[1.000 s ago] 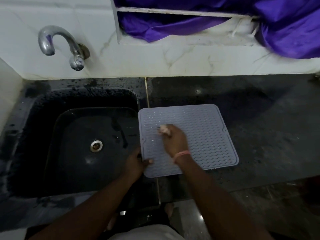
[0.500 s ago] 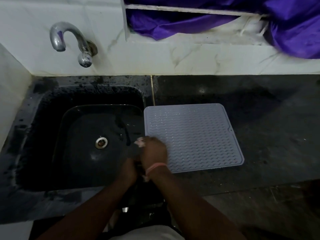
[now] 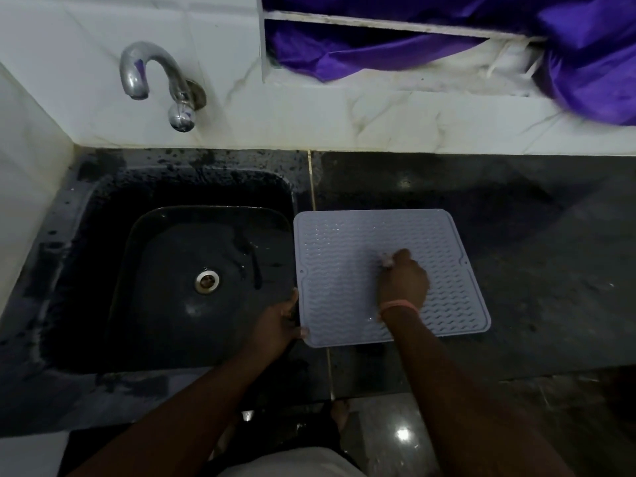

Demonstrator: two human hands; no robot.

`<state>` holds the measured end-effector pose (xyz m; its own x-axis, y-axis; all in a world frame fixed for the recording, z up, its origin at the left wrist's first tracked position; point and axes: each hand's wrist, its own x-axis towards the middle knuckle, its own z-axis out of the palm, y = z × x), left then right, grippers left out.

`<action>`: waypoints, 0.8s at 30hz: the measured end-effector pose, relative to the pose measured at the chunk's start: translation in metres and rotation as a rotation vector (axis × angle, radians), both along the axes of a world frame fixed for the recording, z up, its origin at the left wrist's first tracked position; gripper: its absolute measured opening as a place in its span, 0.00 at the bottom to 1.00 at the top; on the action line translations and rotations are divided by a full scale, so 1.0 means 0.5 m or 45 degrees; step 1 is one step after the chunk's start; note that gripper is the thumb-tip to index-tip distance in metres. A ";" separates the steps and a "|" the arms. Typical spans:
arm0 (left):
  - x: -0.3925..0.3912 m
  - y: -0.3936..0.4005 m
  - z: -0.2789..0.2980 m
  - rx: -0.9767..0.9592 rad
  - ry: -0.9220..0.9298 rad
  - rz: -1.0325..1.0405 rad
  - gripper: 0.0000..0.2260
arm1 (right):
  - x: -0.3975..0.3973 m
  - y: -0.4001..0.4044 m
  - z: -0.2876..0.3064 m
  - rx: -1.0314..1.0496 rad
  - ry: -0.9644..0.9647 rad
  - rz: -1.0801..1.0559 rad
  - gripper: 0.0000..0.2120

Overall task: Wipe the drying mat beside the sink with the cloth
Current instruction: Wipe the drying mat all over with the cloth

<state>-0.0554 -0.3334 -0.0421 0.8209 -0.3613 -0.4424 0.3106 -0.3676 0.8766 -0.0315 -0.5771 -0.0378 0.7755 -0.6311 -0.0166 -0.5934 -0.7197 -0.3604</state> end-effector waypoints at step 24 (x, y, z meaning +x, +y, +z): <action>0.017 -0.007 -0.022 0.174 0.028 -0.084 0.46 | -0.070 -0.073 -0.017 -0.076 0.021 -0.072 0.08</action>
